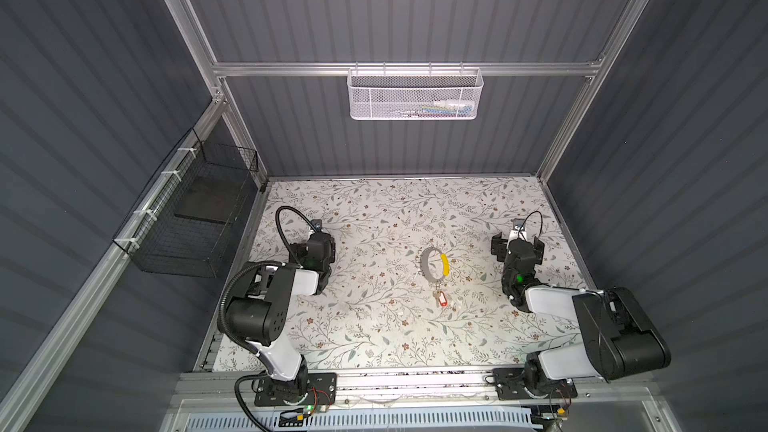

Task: Put the keys on the keyring

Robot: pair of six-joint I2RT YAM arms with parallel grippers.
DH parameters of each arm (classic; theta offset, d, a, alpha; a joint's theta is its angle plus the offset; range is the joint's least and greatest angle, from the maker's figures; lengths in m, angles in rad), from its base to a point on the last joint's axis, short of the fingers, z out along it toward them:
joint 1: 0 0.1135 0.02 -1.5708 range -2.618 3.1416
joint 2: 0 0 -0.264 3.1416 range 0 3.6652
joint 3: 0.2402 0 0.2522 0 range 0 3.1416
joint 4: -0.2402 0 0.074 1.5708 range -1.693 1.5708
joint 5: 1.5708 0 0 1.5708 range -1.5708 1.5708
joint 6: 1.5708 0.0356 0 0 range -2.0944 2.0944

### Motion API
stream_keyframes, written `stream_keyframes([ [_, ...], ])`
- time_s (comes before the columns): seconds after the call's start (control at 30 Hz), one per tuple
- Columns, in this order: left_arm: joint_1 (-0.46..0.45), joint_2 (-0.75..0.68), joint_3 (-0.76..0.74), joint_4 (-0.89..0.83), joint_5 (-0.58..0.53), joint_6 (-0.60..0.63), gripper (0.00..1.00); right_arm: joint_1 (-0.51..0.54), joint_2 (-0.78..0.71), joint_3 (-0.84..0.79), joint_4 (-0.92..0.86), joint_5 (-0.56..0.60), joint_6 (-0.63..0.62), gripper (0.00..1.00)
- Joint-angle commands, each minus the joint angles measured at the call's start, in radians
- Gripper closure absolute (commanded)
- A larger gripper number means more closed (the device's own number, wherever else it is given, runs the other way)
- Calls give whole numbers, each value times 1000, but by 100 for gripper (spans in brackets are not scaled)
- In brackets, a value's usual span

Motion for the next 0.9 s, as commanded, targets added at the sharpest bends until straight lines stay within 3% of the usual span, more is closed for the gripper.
stream_keyframes([
  [0.0,33,-9,-62,201,151,-8,0,-45,-10,-26,87,-138,40,1],
  [0.1,86,-3,-93,237,331,-5,0,-56,-18,-56,131,-185,41,1],
  [0.17,92,31,-116,334,384,15,0,-66,-24,-69,144,-220,43,1],
  [0.2,97,9,-99,253,404,15,0,-71,-27,-81,162,-243,44,1],
  [0.23,105,20,-103,285,413,8,0,-77,-27,-95,186,-264,43,1],
  [0.37,112,28,-87,270,382,-13,0,-131,0,-146,253,-396,79,1],
  [0.4,112,26,-83,254,371,-19,0,-141,46,-147,338,-410,76,3],
  [0.43,112,22,-82,242,366,-22,0,-139,53,-149,356,-405,72,1],
  [0.5,112,26,-88,262,363,-23,0,-140,1,-122,216,-406,83,1],
  [0.6,112,24,-87,257,364,-22,0,-142,44,-124,293,-398,78,1],
  [0.87,112,26,-88,261,363,-23,0,-142,34,-104,240,-380,91,1],
])
